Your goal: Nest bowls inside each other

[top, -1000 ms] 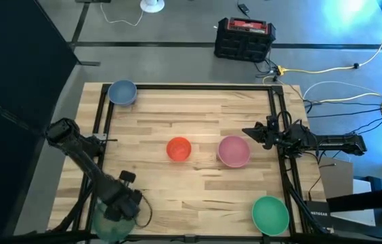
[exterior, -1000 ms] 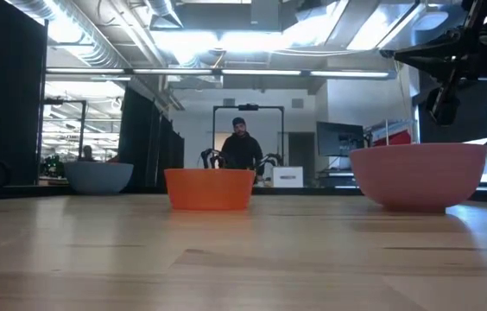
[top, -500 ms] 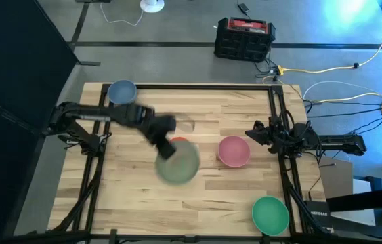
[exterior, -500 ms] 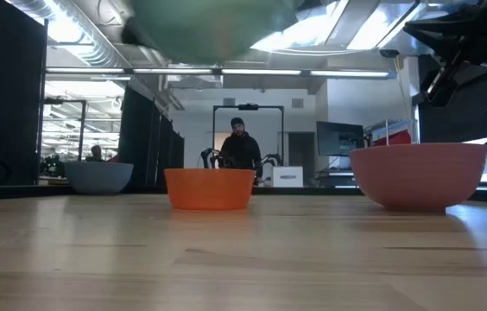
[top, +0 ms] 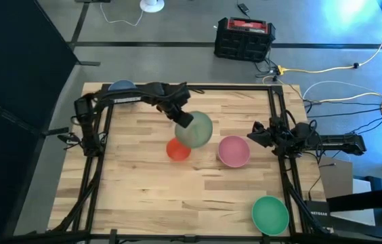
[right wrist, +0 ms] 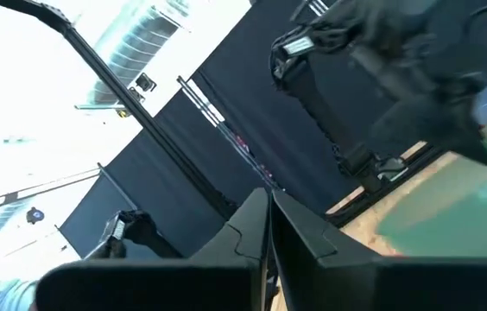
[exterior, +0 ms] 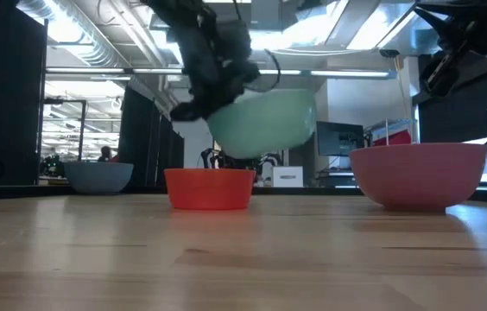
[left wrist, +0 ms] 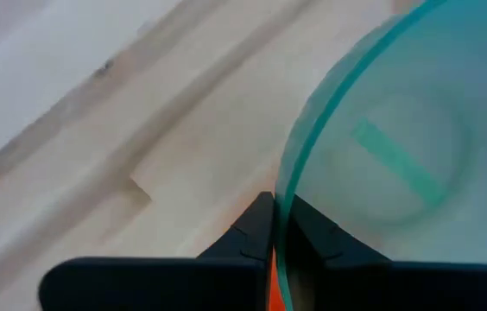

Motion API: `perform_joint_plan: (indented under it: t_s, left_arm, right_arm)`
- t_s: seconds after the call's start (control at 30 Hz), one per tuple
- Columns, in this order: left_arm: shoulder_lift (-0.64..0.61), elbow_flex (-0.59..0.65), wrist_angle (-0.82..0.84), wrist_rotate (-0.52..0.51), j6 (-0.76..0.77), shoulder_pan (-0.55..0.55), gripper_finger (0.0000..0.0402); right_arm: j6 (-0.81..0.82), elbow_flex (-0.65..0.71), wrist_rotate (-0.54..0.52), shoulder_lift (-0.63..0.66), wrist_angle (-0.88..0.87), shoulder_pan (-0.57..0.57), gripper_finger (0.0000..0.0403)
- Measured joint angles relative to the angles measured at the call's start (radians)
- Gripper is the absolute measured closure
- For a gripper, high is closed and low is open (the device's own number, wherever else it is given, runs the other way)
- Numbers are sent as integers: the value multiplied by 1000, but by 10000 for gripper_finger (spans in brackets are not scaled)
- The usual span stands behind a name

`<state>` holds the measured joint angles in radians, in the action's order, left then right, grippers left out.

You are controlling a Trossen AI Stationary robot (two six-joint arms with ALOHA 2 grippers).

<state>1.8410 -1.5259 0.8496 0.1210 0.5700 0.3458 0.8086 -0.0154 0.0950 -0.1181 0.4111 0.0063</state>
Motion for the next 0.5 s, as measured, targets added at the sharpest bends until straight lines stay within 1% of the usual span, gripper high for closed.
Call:
perform_joint_plan:
  t_s: [0.13,0.23,0.5]
  left_arm:
    - [68,0,-68,4,-27,65,401]
    - [79,0,-112,3,-11,82,401]
    - [94,0,-37,-9,-40,128,401]
  right_arm:
    - [9,0,20,0,11,0,402]
    - [22,0,30,0,11,0,402]
    - [24,0,47,0,7,0,402]
